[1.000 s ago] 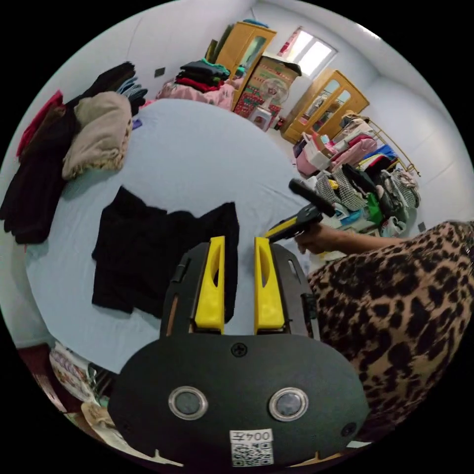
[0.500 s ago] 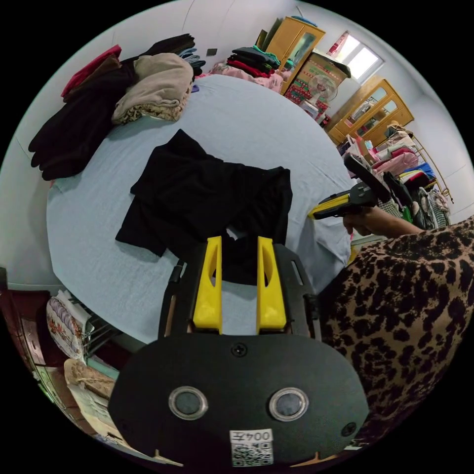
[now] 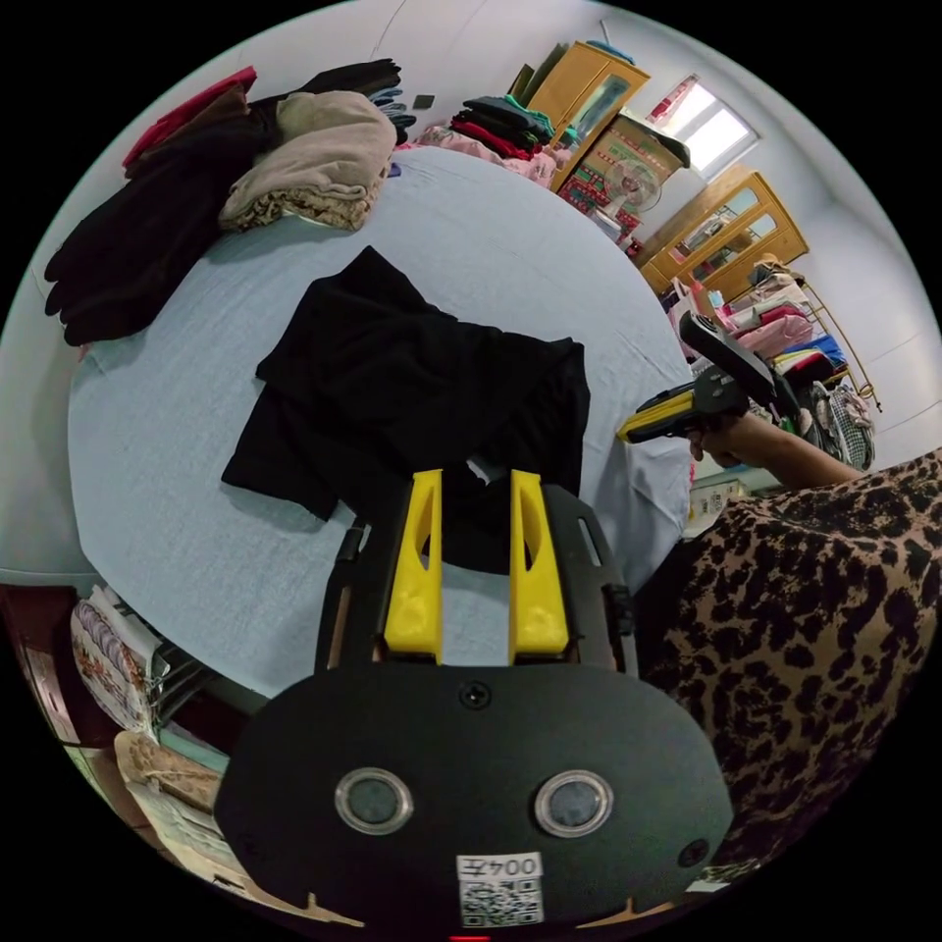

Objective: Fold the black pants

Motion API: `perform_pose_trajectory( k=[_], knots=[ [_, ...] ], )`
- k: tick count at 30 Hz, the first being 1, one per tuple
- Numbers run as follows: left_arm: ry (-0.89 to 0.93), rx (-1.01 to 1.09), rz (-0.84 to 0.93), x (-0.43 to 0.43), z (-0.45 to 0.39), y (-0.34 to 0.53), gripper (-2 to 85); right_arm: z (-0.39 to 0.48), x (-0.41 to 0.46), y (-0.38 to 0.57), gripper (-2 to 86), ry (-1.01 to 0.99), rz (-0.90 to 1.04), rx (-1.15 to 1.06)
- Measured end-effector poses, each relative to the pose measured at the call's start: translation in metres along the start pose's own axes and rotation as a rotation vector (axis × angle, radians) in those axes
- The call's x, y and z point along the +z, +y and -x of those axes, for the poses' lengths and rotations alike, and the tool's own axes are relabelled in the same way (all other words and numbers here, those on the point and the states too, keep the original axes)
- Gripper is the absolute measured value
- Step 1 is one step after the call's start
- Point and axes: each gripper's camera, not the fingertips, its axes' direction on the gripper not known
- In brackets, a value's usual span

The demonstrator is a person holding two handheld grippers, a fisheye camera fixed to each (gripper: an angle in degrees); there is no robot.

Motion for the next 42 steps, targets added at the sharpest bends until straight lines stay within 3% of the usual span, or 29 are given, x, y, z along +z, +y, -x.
perform_pose_trajectory(
  k=[21,31,42],
  knots=[
    [-0.152,0.246,0.129,0.067,0.007,-0.021,10.5,-0.016,-0.001,-0.023,-0.4,-0.114,0.043,0.052],
    [-0.143,0.254,0.119,0.076,0.011,-0.031,10.8,-0.004,0.009,-0.023,-0.5,-0.027,0.041,0.013],
    [-0.307,0.466,0.187,0.091,-0.001,-0.045,11.4,-0.019,0.034,-0.006,-0.5,-0.131,0.008,0.016]
  ],
)
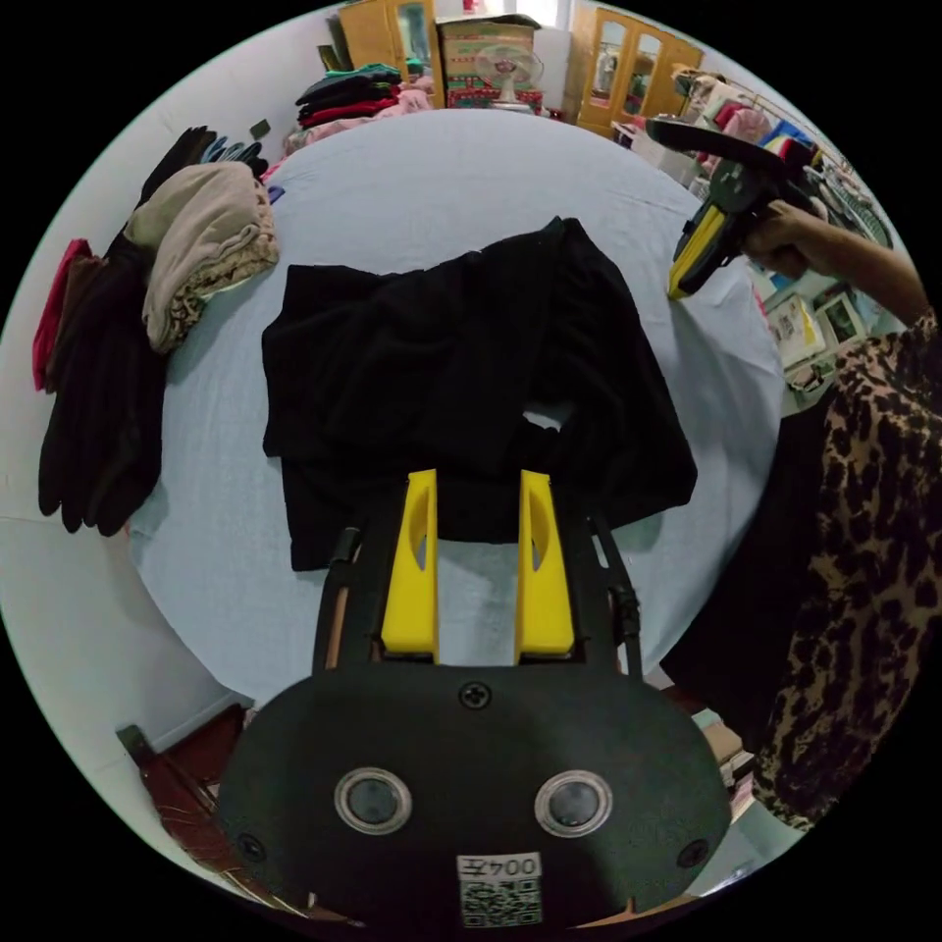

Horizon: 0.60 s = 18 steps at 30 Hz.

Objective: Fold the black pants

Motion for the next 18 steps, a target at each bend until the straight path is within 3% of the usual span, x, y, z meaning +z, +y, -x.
perform_pose_trajectory(
  k=[9,14,18],
  knots=[
    [-0.106,0.124,0.065,0.005,0.006,-0.03,6.3,0.008,0.031,0.036,-0.6,0.043,-0.105,0.011],
    [-0.06,0.009,-0.072,-0.029,0.047,-0.048,3.6,0.012,0.05,0.053,-0.2,0.05,-0.116,0.027],
    [-0.014,-0.053,-0.141,-0.043,0.088,-0.084,3.8,-0.005,0.067,0.069,1.3,-0.081,-0.118,0.076]
  ],
)
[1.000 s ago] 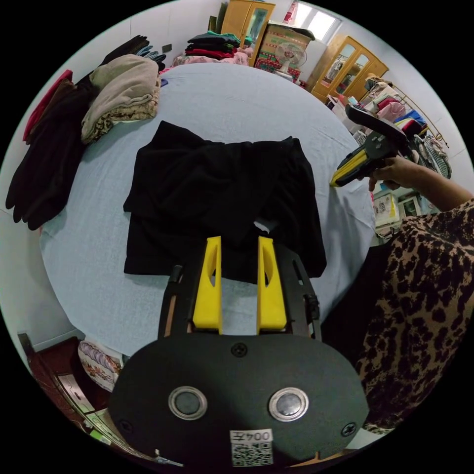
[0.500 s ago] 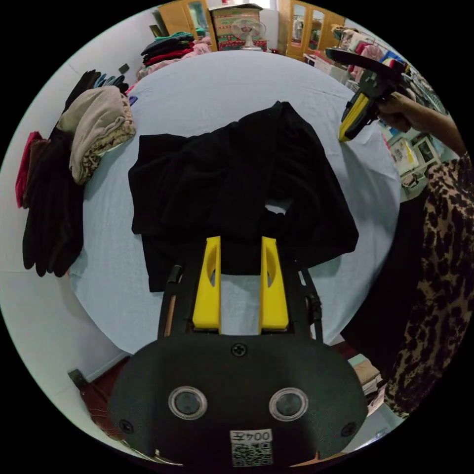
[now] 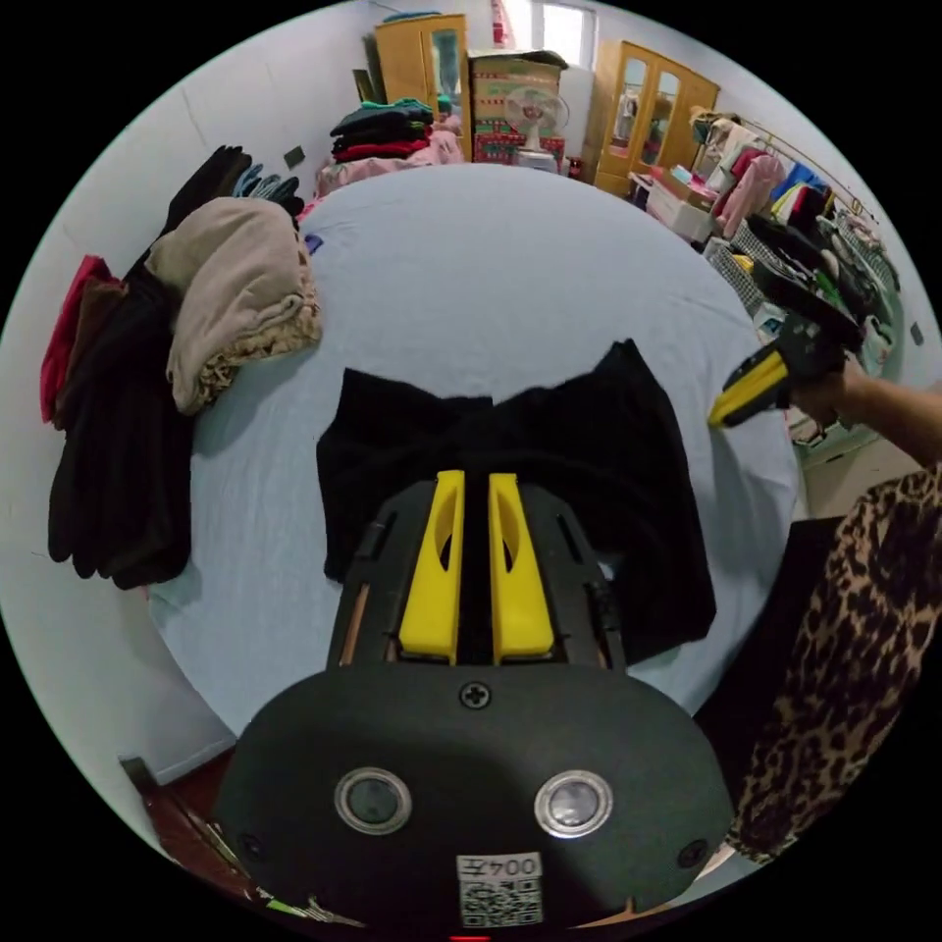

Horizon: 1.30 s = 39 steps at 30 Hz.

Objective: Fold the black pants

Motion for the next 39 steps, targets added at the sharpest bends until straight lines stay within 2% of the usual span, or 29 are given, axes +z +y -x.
perform_pose_trajectory(
  k=[4,6,9,15,27,31,34,37,39],
  knots=[
    [-0.059,0.031,-0.033,-0.018,0.027,-0.027,6.0,-0.024,0.014,0.023,4.4,-0.187,-0.034,0.05],
    [0.007,-0.014,-0.065,-0.035,0.06,-0.024,9.5,-0.034,0.015,0.041,5.5,-0.262,-0.145,0.096],
    [0.074,-0.038,-0.02,-0.041,0.097,-0.008,11.8,-0.045,0.021,0.056,7.9,-0.379,-0.257,0.139],
    [0.269,-0.041,0.02,-0.038,0.133,-0.002,12.7,-0.069,0.056,0.086,12.7,-0.562,-0.361,0.248],
    [0.587,-0.155,0.165,-0.021,0.189,-0.044,12.9,-0.065,0.136,0.162,8.4,-0.759,-0.401,0.323],
    [0.607,-0.161,0.178,-0.035,0.185,-0.045,10.6,-0.055,0.162,0.18,6.1,-0.812,-0.395,0.312],
    [0.605,-0.207,0.129,-0.058,0.183,-0.036,5.4,-0.043,0.183,0.192,4.4,-0.859,-0.393,0.276],
    [0.513,-0.278,0.066,-0.098,0.18,-0.02,3.6,-0.027,0.186,0.21,3.3,-0.852,-0.418,0.228],
    [0.429,-0.287,0.022,-0.143,0.171,-0.009,3.1,-0.008,0.16,0.235,2.6,-0.8,-0.512,0.138]
  ],
)
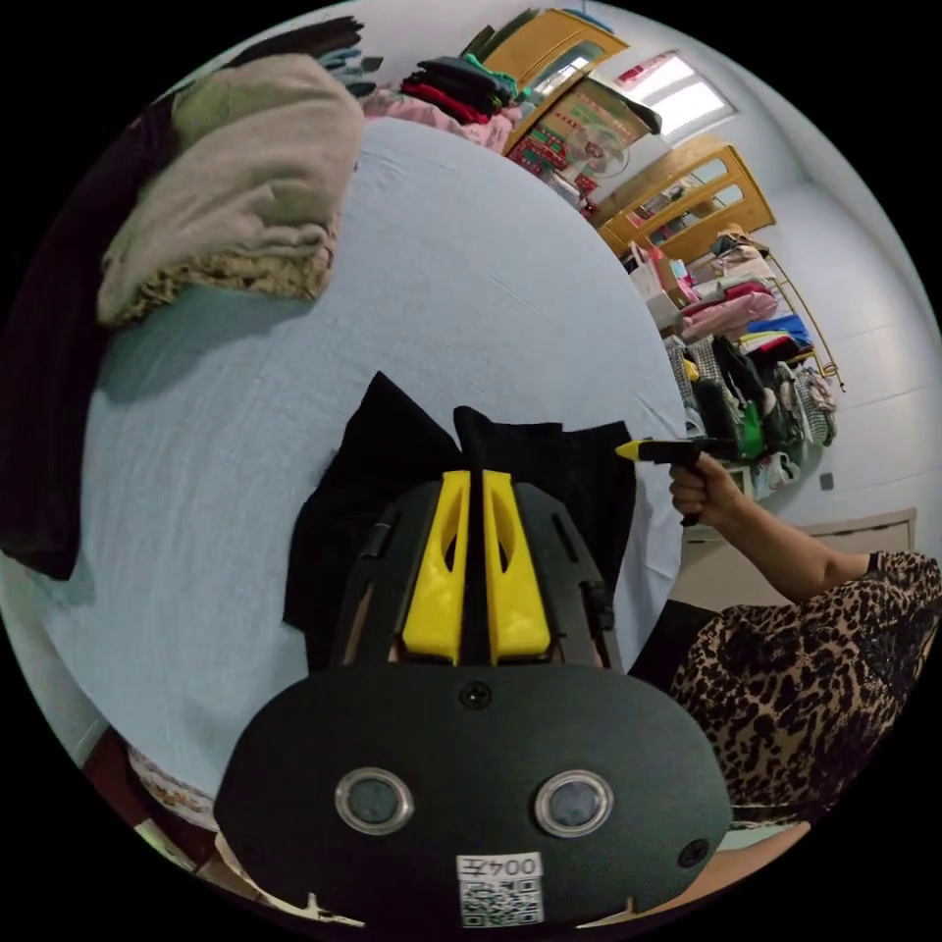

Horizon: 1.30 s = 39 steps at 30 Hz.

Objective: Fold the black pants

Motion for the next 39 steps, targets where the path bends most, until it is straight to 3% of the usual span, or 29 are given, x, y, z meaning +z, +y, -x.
perform_pose_trajectory(
  k=[6,13,18,27,32,39],
  knots=[
    [-0.222,0.024,-0.052,-0.115,-0.072,0.043,2.4,0.13,-0.055,0.035,1.6,0.063,-0.063,-0.389],
    [-0.161,0.113,-0.168,-0.199,-0.119,0.101,2.1,0.256,-0.102,0.118,0.9,0.14,-0.203,-0.631],
    [-0.128,0.144,-0.489,-0.285,-0.149,0.153,1.9,0.352,-0.11,0.19,0.8,0.337,-0.265,-0.757],
    [-0.284,0.217,-1.048,-0.534,-0.233,0.255,1.7,0.584,-0.149,0.327,0.7,0.397,-0.461,-1.114],
    [-0.406,0.31,-1.174,-0.644,-0.29,0.305,1.5,0.699,-0.16,0.4,0.7,0.479,-0.549,-1.285],
    [-0.511,0.316,-1.371,-0.75,-0.354,0.364,1.5,0.814,-0.167,0.466,0.6,0.328,-0.59,-1.414]
  ],
)
